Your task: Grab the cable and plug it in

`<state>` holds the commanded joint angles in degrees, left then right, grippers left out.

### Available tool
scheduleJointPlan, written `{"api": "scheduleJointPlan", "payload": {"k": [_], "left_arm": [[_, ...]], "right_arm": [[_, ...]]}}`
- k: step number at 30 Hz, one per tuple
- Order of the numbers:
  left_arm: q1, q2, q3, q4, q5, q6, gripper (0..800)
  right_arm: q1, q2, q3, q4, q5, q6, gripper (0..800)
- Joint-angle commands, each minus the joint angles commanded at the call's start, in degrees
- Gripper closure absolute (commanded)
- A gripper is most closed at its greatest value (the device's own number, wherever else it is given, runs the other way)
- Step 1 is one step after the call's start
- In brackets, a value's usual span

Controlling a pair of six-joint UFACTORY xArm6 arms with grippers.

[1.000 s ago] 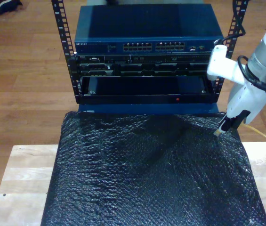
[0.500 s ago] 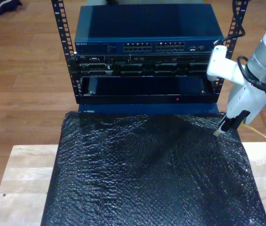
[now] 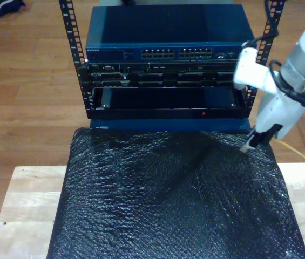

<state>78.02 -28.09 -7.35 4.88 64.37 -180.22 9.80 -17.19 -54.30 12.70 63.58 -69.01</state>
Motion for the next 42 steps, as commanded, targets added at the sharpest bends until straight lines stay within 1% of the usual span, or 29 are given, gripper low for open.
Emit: {"api": "scheduleJointPlan", "payload": {"k": [6,11,14,18,24,29,36,42], "left_arm": [[0.00,0.00,0.00,0.00,0.00,0.00,0],[0.00,0.00,0.00,0.00,-0.09,0.00,0],[0.00,0.00,0.00,0.00,-0.09,0.00,0],[0.00,0.00,0.00,0.00,-0.09,0.00,0],[0.00,0.00,0.00,0.00,0.00,0.00,0],[0.00,0.00,0.00,0.00,-0.09,0.00,0],[0.00,0.00,0.00,0.00,-0.09,0.00,0],[0.00,0.00,0.00,0.00,-0.09,0.00,0]], "right_arm": [[0.97,0.09,0.00,-0.09,-3.43,0.09,800],[0.97,0.09,0.18,-0.35,-10.55,-0.35,800],[0.88,0.09,-0.18,-0.70,-12.48,-0.62,800],[1.05,0.26,-0.88,-5.19,-16.44,-1.76,800],[3.60,2.81,2.64,-10.46,-26.99,-2.29,800],[3.43,4.92,2.46,-15.74,-28.48,-2.02,800],[3.43,6.77,1.05,-17.67,-36.66,-2.11,800],[3.43,8.26,1.49,-18.99,-42.99,-1.93,800]]}}
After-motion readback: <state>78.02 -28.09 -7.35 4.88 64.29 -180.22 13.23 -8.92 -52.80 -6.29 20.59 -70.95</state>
